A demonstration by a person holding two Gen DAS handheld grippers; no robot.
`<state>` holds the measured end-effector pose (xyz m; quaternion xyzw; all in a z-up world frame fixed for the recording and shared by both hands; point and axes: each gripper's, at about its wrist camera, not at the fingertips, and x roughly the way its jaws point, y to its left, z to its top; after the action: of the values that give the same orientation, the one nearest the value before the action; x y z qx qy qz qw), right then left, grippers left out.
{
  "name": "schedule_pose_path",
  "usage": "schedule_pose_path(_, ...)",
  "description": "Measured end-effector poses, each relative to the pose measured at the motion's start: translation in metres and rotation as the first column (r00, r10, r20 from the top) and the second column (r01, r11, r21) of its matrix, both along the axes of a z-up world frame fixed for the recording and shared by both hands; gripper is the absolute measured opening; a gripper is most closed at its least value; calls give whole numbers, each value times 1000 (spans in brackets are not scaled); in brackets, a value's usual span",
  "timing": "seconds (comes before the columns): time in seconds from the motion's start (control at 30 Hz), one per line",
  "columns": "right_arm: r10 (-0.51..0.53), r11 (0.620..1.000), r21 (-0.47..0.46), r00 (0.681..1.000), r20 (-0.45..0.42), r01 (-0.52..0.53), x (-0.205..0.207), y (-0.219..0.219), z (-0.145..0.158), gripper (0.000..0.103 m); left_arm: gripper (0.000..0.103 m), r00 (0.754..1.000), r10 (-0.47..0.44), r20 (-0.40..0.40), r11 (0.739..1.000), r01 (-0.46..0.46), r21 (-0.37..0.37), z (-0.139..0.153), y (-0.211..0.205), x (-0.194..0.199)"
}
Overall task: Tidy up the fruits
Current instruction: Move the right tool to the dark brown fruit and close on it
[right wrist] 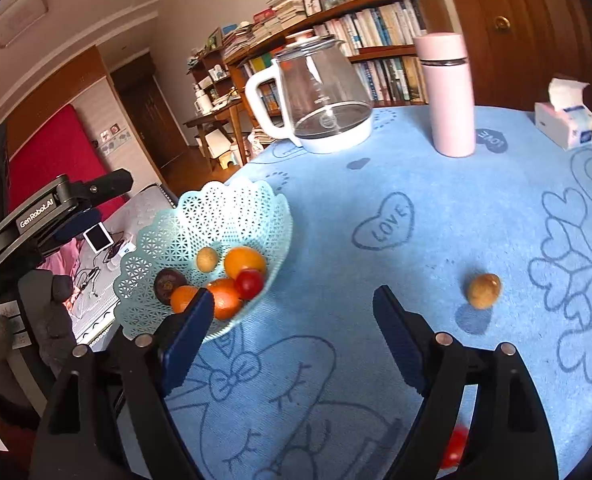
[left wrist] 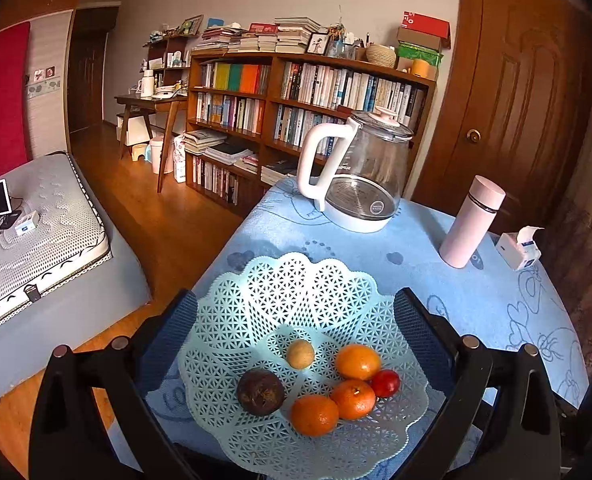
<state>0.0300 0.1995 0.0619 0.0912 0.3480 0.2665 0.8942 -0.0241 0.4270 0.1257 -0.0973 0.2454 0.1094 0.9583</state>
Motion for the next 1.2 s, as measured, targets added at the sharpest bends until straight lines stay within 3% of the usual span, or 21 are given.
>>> schedule_pose_path(0.5, -164, 986, 3, 986, -27, 164, -16, -70, -18, 83, 100, 997, -70, -13, 997, 70, 27, -4, -28, 0)
schedule_pose_path(0.73, -240, 971, -20, 970, -25, 240, -36, -107, -25, 83, 100, 993, -113, -29, 992, 114, 45, -10, -46, 1)
schedule_pose_path(0.97, -252, 964, -84, 967, 35, 254, -65, -129, -17, 83, 100, 987, -152, -48, 986, 155, 65, -16, -64, 2)
schedule_pose_path(1.2, -301, 949, -93, 954, -3, 300, -99, -168, -19, 83, 100, 980, -185, -68, 979, 190, 78, -22, -79, 3)
